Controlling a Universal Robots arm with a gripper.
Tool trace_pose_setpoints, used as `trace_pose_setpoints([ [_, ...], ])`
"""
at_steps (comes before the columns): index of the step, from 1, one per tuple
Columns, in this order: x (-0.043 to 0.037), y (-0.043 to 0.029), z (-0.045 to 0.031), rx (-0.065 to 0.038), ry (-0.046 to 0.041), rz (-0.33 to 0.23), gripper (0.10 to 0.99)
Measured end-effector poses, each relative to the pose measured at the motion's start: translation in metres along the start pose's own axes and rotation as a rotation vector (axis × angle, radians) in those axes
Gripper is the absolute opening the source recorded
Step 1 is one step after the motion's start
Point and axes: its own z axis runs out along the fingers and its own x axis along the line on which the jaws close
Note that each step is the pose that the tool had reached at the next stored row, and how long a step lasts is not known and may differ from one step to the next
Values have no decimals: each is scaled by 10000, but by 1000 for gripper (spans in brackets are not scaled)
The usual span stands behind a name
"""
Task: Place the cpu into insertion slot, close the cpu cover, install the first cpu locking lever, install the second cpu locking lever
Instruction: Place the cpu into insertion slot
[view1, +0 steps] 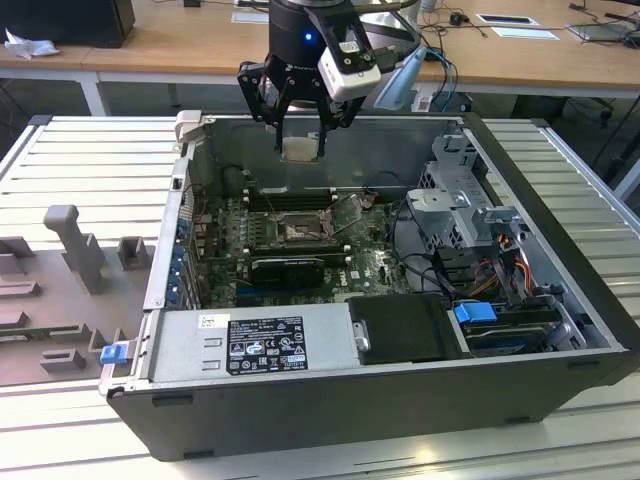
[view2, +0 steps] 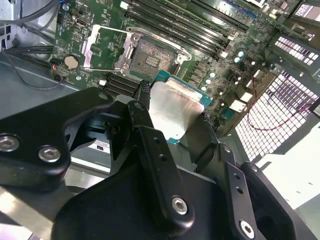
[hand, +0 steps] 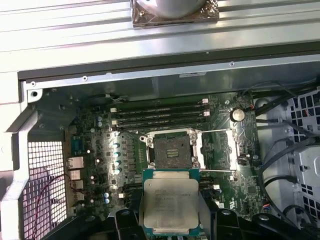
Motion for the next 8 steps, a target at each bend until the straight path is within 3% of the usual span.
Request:
trace_pose_setpoints([
  [8, 0, 0, 3, -7, -30, 333, 533],
])
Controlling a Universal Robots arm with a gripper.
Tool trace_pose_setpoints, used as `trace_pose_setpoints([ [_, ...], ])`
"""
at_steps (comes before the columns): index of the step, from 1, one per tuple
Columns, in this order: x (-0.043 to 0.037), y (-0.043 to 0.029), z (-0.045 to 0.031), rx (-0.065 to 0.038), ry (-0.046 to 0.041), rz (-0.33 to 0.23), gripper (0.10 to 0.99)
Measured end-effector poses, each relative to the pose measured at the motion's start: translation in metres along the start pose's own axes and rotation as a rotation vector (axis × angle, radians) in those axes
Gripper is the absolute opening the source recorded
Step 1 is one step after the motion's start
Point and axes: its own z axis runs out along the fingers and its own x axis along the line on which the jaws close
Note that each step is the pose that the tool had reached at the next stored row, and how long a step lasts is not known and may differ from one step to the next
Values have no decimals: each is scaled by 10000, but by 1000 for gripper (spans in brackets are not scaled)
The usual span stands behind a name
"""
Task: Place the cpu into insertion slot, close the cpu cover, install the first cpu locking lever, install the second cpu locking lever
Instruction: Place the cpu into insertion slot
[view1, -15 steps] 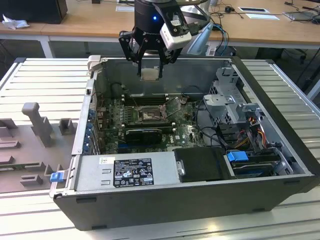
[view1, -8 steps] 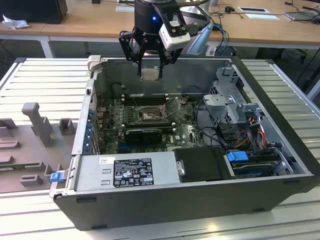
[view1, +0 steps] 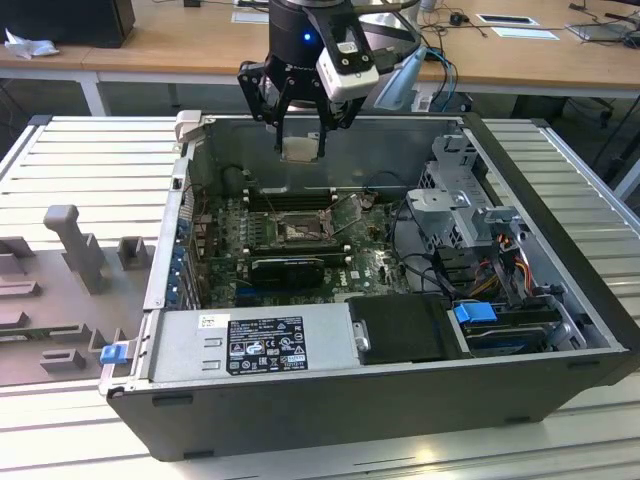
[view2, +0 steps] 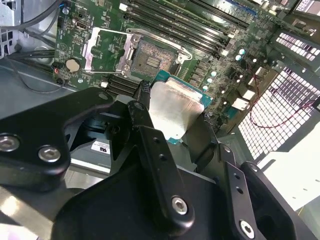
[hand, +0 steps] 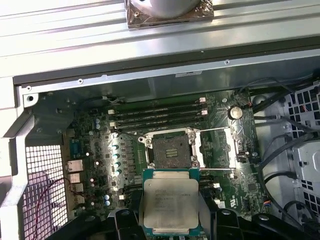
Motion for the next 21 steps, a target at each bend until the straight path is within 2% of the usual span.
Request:
trace_pose_setpoints([
  [21, 0, -1, 11, -24, -107, 1197, 533],
])
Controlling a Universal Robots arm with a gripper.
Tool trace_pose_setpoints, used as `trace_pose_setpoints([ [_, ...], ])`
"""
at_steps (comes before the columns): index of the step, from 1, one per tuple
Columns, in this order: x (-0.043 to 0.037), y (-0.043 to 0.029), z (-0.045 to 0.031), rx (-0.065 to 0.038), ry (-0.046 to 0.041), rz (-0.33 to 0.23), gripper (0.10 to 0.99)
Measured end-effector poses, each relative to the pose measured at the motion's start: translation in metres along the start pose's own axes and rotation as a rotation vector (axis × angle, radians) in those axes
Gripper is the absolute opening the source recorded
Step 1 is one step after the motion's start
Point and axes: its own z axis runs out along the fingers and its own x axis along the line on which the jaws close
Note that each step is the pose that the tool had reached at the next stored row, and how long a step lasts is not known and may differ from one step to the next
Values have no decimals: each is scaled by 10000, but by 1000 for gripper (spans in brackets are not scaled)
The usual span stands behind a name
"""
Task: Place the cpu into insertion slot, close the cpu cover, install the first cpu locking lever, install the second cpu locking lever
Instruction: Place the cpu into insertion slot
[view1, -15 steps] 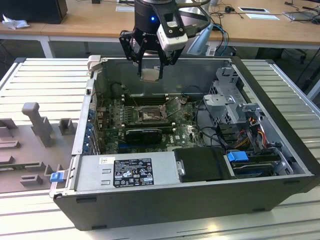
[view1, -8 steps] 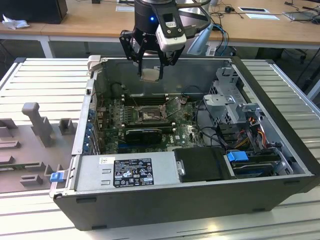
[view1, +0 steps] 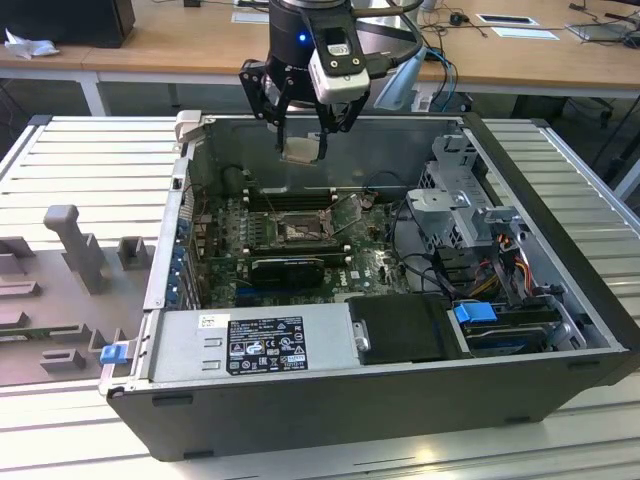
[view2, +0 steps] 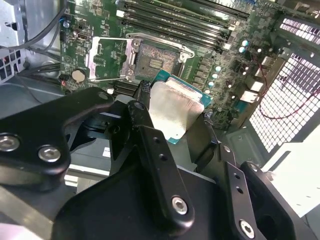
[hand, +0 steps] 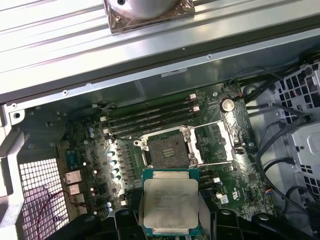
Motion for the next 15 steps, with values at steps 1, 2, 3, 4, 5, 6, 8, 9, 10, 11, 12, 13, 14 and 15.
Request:
trace_pose_setpoints([
  [1, 0, 0, 0, -1, -4, 49, 533],
  [2, 0, 0, 0, -2, -10, 114, 533],
  [3, 0, 0, 1, -3, -13, 157, 533],
  [4, 0, 0, 1, -3, -18, 204, 533],
  [5, 0, 0, 1, -4, -22, 249, 533],
  [6, 0, 0, 1, -5, -27, 302, 533],
  [8, 0, 0, 2, -8, -39, 438, 533],
  [9, 0, 0, 2, -10, -47, 532, 533],
  [10, 0, 0, 3, -11, -54, 610, 533],
  [11, 0, 0, 4, -13, -61, 689, 533],
  [12, 0, 0, 4, -15, -72, 812, 533],
  [13, 0, 0, 5, -17, -78, 876, 533],
  [14, 0, 0, 6, -18, -84, 940, 533],
  [15, 0, -1, 7, -20, -93, 1047, 533],
])
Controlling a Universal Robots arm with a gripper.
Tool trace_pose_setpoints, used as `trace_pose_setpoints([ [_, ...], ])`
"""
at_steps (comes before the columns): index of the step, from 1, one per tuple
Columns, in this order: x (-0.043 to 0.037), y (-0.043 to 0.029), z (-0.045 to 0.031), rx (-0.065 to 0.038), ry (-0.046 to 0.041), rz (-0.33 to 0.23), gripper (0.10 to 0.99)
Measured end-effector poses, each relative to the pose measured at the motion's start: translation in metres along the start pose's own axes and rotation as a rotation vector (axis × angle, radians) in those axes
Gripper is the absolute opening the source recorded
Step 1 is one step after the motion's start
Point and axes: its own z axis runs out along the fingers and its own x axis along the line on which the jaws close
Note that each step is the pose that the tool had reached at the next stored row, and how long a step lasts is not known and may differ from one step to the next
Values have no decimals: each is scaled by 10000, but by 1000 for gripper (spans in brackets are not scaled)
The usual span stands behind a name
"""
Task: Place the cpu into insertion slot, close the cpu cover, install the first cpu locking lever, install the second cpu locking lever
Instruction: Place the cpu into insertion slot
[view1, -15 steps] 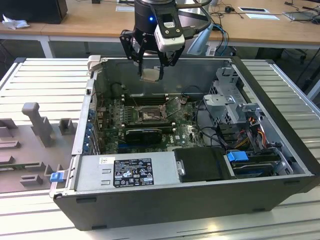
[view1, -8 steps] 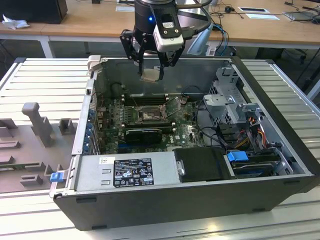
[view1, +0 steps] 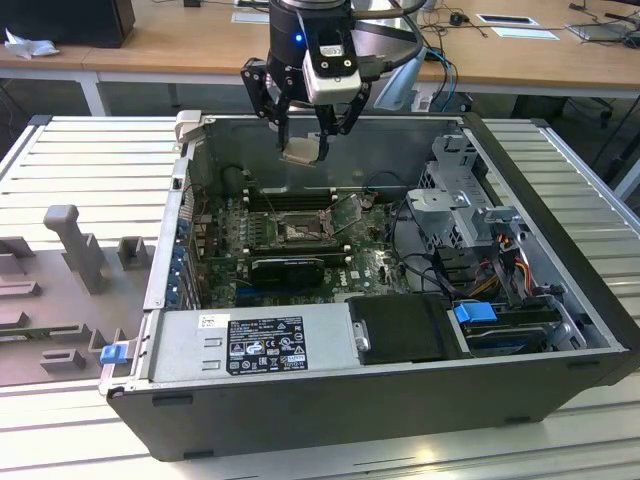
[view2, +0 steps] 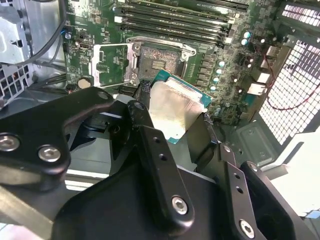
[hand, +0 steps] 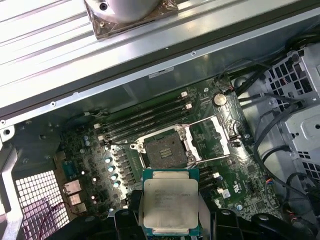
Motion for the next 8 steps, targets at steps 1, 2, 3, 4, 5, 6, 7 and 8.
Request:
trace_pose_setpoints([
  [1, 0, 0, 1, -2, -10, 118, 533],
  [2, 0, 0, 3, -7, -24, 268, 533],
  [3, 0, -1, 6, -9, -40, 454, 533],
  [4, 0, -1, 8, -12, -53, 593, 533],
  [5, 0, -1, 10, -13, -59, 663, 533],
  [6, 0, -1, 11, -15, -73, 822, 533],
  [7, 0, -1, 12, -17, -79, 891, 533],
  [8, 0, -1, 12, -18, -85, 960, 533],
])
